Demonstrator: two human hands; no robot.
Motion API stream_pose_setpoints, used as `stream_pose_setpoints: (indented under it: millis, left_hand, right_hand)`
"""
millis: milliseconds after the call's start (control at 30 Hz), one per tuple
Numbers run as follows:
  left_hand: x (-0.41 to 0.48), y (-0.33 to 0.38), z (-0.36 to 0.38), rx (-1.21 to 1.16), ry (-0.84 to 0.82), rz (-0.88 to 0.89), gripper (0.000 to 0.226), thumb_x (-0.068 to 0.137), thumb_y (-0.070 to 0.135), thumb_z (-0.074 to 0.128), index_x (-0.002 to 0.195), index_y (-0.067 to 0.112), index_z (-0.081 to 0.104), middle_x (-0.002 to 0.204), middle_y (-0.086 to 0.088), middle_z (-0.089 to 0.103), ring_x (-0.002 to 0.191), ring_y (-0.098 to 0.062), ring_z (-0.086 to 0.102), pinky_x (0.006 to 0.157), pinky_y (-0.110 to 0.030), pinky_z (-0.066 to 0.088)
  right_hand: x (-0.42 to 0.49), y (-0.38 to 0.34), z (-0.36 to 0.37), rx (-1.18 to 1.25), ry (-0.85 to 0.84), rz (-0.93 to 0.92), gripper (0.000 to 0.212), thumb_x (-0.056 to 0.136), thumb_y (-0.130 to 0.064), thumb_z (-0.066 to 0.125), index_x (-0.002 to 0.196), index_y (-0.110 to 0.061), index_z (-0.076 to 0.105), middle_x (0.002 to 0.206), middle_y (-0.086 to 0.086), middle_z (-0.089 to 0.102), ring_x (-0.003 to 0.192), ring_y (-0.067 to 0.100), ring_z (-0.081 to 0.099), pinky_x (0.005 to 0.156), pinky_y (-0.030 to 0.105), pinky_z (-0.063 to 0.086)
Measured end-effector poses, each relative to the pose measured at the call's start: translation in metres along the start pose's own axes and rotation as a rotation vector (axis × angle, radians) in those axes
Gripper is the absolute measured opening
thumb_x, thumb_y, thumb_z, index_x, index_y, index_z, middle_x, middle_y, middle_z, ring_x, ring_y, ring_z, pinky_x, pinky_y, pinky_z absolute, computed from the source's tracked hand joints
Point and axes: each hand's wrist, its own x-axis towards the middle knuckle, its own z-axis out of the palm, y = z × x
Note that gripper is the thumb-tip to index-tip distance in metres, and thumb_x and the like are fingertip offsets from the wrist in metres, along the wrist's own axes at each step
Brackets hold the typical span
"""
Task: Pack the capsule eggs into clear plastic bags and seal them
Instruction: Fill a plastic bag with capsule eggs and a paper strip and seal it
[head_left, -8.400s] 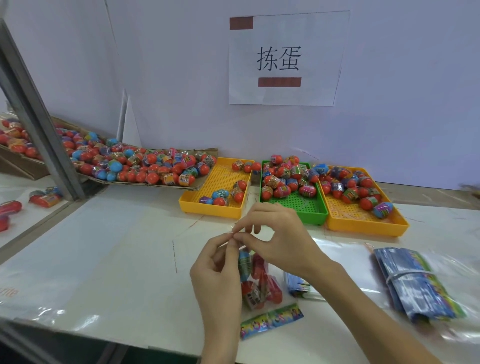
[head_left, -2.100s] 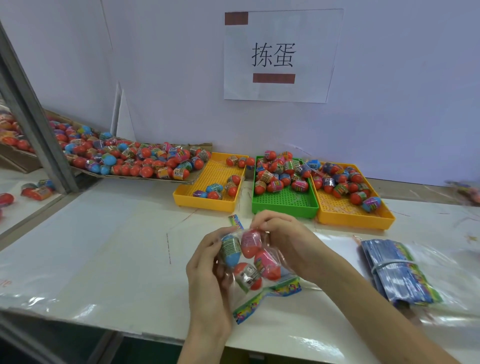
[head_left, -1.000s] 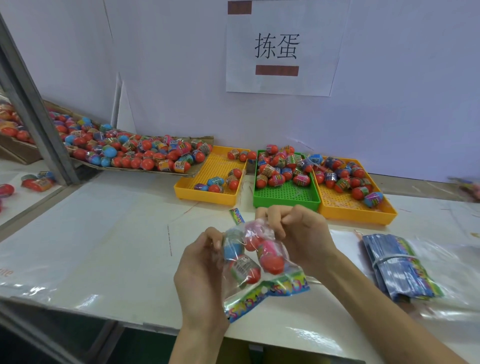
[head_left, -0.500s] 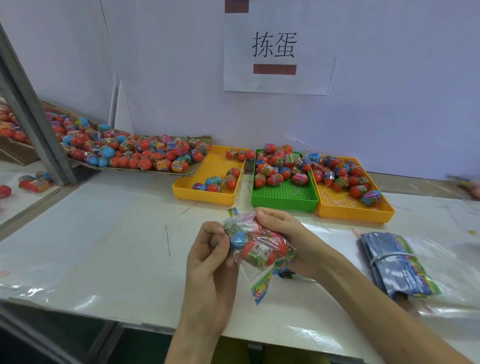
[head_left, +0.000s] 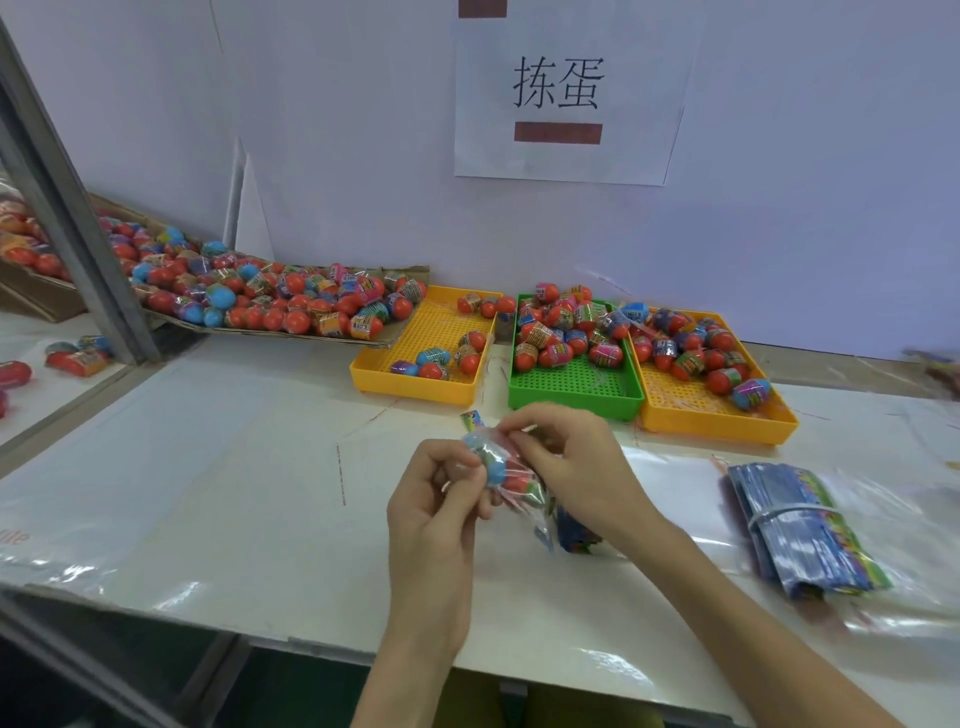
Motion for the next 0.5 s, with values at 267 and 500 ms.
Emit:
stream_pose_setpoints:
  millis: [267, 500]
  left_hand:
    - [-0.003, -0.004, 0.005, 0.291, -0.045, 0.181, 0.030, 0.092, 0.023, 0.060, 0.116, 0.039, 0.063, 0.076, 0.004, 0.060, 0.069, -0.012, 0.058, 0.067, -0.024, 0.054]
    - [-0.006, -0.006, 0.005, 0.302, -0.021, 0.201, 0.038, 0.088, 0.023, 0.073, 0.120, 0.038, 0.059, 0.069, -0.004, 0.064, 0.062, -0.016, 0.063, 0.061, -0.031, 0.059]
  right_hand:
    - [-0.011, -0.015, -0.004, 0.448, -0.442, 0.151, 0.052, 0.091, -0.064, 0.048, 0.133, -0.035, 0.059, 0.114, -0.005, 0.070, 0.102, 0.011, 0.064, 0.092, 0.037, 0.049]
    - [-0.013, -0.019, -0.004, 0.627, -0.564, 0.151, 0.037, 0.101, -0.043, 0.044, 0.125, -0.020, 0.060, 0.089, 0.005, 0.059, 0.079, 0.014, 0.057, 0.074, 0.026, 0.045]
